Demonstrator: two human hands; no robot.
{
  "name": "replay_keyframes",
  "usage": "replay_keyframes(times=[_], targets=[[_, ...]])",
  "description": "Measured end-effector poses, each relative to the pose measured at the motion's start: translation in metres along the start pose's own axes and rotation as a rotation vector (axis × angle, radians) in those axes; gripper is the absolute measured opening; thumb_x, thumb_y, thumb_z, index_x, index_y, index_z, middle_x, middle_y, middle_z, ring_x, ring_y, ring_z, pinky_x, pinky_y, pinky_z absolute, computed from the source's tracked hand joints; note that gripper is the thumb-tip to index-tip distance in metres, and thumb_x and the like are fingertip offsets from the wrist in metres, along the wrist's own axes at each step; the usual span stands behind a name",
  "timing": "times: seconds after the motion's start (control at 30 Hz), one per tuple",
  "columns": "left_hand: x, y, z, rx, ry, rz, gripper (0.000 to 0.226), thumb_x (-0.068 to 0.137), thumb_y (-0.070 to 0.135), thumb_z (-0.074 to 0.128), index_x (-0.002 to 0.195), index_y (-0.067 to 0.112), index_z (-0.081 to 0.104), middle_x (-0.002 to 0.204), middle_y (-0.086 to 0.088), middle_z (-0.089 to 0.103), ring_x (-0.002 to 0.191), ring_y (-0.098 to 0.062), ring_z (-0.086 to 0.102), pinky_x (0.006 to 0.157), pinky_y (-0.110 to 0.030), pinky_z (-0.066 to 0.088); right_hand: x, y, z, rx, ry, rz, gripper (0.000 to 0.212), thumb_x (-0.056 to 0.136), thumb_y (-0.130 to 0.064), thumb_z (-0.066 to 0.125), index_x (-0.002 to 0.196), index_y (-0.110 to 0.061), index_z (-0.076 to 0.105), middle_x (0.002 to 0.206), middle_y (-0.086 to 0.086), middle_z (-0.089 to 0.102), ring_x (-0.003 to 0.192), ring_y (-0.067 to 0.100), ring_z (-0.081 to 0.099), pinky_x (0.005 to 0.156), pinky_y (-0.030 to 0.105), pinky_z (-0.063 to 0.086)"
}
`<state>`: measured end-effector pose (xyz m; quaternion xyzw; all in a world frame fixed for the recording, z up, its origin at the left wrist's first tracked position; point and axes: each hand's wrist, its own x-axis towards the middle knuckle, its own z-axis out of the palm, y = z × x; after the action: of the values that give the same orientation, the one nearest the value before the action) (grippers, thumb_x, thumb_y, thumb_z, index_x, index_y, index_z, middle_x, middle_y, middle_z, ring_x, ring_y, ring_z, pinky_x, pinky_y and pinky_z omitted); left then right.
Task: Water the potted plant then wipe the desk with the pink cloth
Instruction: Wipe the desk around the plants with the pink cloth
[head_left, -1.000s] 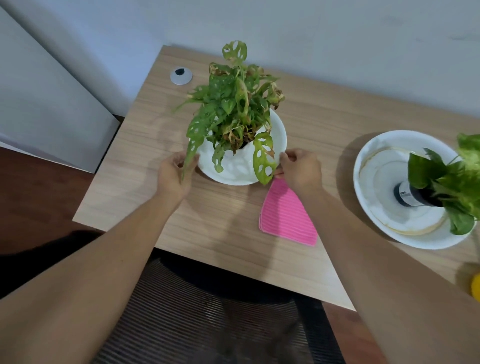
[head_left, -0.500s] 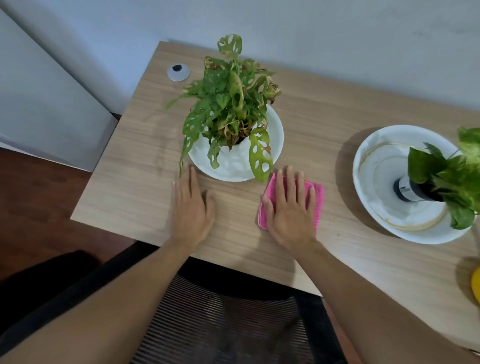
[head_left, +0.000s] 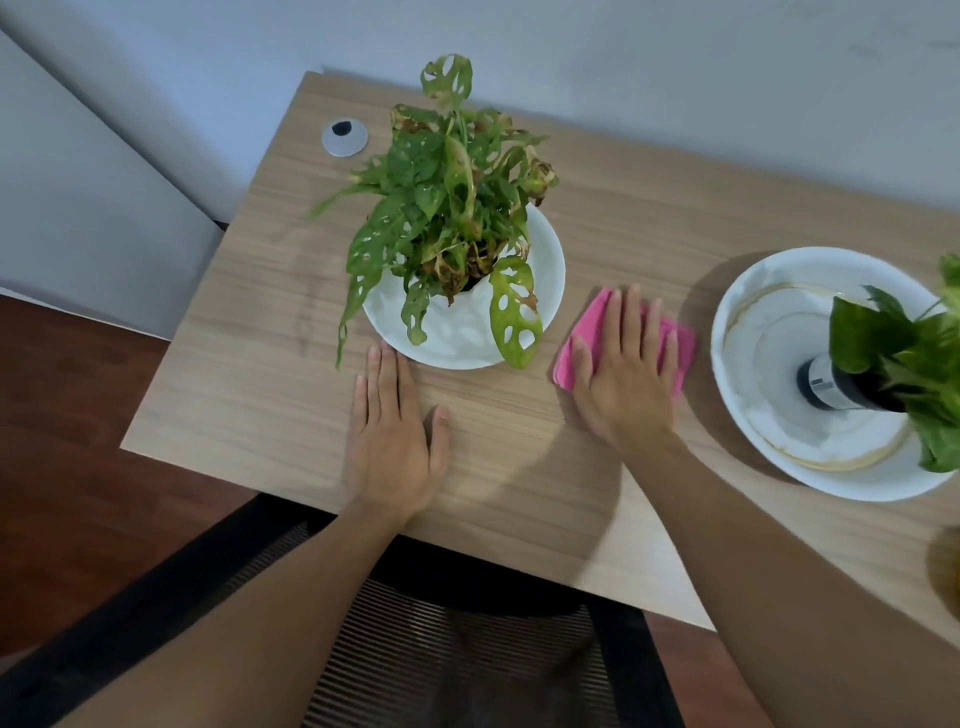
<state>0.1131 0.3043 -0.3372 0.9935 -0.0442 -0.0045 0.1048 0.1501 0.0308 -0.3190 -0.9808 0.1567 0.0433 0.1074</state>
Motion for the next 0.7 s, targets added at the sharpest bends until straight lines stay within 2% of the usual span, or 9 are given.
replay_keyframes(times=[0.13, 0.23, 0.33, 0.43, 0.6, 0.7], targets=[[-0.001, -0.002, 0.0, -0.001, -0.007, -0.007, 0.083, 0.111, 0.046, 0.035, 0.175, 0.001, 0.009, 0.187, -0.016, 0.009, 0.175, -0.027, 0.002, 0.142, -0.05, 0.013, 0.002, -0.036, 0.005, 0.031, 0.013, -0.007, 0.077, 0.118, -0.057, 0.018, 0.183, -0.018, 0.008, 0.192, 0.003, 0.001, 0.177, 0.028, -0.001, 0.141, 0.059, 0.005], [-0.002, -0.004, -0.002, -0.005, -0.003, -0.009, 0.083, 0.111, 0.047, 0.037, 0.175, 0.001, 0.011, 0.186, -0.016, 0.011, 0.175, -0.027, 0.003, 0.141, -0.051, 0.015, -0.046, -0.043, 0.008, 0.019, -0.015, -0.128, 0.077, 0.118, -0.054, 0.024, 0.183, -0.018, 0.007, 0.192, 0.003, 0.002, 0.177, 0.026, -0.002, 0.142, 0.058, 0.007], [-0.001, -0.002, -0.003, -0.008, -0.019, -0.016, 0.084, 0.11, 0.048, 0.036, 0.175, 0.002, 0.01, 0.186, -0.016, 0.011, 0.175, -0.027, 0.003, 0.141, -0.051, 0.016, -0.095, -0.011, 0.004, -0.038, -0.066, -0.235, 0.079, 0.118, -0.055, 0.029, 0.183, -0.019, 0.002, 0.192, 0.002, -0.002, 0.177, 0.023, -0.006, 0.142, 0.056, 0.006], [-0.001, 0.0, -0.003, -0.012, -0.025, -0.016, 0.084, 0.11, 0.048, 0.036, 0.175, 0.001, 0.01, 0.186, -0.016, 0.01, 0.175, -0.028, 0.003, 0.141, -0.052, 0.015, -0.11, 0.033, -0.004, -0.067, -0.072, -0.224, 0.081, 0.118, -0.056, 0.033, 0.183, -0.019, 0.004, 0.192, 0.002, 0.0, 0.177, 0.023, -0.002, 0.141, 0.057, 0.011], [0.0, 0.001, -0.003, 0.006, -0.028, -0.016, 0.084, 0.111, 0.048, 0.035, 0.175, 0.001, 0.009, 0.187, -0.016, 0.009, 0.175, -0.027, 0.001, 0.141, -0.051, 0.015, -0.046, 0.042, -0.008, -0.053, 0.019, -0.057, 0.079, 0.117, -0.056, 0.033, 0.183, -0.019, 0.013, 0.191, 0.004, 0.011, 0.177, 0.029, 0.01, 0.14, 0.059, 0.015], [0.001, 0.0, -0.002, -0.004, -0.019, -0.016, 0.083, 0.111, 0.046, 0.036, 0.175, 0.001, 0.01, 0.187, -0.015, 0.009, 0.175, -0.027, 0.002, 0.141, -0.052, 0.015, 0.004, 0.016, -0.006, 0.008, -0.002, -0.023, 0.078, 0.116, -0.059, 0.025, 0.183, -0.022, 0.009, 0.192, 0.002, 0.006, 0.177, 0.029, 0.005, 0.141, 0.06, 0.01]])
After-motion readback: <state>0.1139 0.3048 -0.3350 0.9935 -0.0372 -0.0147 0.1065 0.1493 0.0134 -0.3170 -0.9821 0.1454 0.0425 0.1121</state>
